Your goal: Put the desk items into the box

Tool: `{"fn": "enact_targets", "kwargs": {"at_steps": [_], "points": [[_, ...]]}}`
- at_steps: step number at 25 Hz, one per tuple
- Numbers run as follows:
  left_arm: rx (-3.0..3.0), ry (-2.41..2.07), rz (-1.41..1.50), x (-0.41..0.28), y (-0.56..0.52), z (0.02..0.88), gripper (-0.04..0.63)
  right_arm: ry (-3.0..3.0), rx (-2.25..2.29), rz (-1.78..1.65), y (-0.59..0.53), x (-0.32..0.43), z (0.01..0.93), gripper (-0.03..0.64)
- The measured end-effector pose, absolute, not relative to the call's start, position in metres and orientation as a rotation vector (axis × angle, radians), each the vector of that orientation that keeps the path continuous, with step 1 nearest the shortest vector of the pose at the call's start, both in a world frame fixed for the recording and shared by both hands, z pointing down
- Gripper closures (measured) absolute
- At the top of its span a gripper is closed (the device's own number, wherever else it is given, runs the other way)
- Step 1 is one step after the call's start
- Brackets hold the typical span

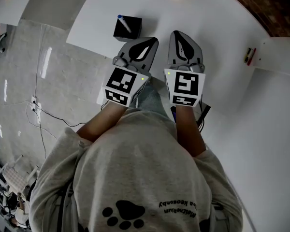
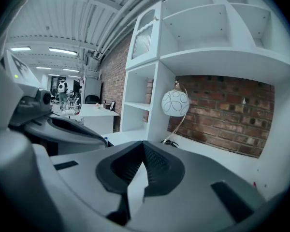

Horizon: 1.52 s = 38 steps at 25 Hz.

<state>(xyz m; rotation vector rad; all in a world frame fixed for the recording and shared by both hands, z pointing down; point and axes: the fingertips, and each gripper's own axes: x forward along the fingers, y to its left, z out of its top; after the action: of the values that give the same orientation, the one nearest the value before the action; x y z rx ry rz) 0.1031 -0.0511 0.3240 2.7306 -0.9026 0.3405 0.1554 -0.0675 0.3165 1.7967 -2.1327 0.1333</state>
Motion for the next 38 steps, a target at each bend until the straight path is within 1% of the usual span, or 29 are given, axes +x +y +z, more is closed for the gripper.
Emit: {"fn": "enact_targets", "kwargs": {"at_steps": [9,16,24,38], "points": [[2.700,-0.832,0.368,0.138,-0.042,0.354,0.588,-2.011,1.847,0.274,-0.050,0.206,0.357,0.601],[2.677,-0.818,0.370,0.161,-0.043,0.377,0.588,-1.952,1.817,0.369,-0.045,0.231,0.392,0.601],[2.644,-0.785,0.401,0.179,-0.050,0.405,0.588,-1.918,1.746,0.501,-0.052,0.242,0.436,0.600],[2.583,-0.785,0.483,0.178,-0.074,0.446,0.588,-1.777,1.535,0.773,-0.058,0.244,0.510,0.597]]}}
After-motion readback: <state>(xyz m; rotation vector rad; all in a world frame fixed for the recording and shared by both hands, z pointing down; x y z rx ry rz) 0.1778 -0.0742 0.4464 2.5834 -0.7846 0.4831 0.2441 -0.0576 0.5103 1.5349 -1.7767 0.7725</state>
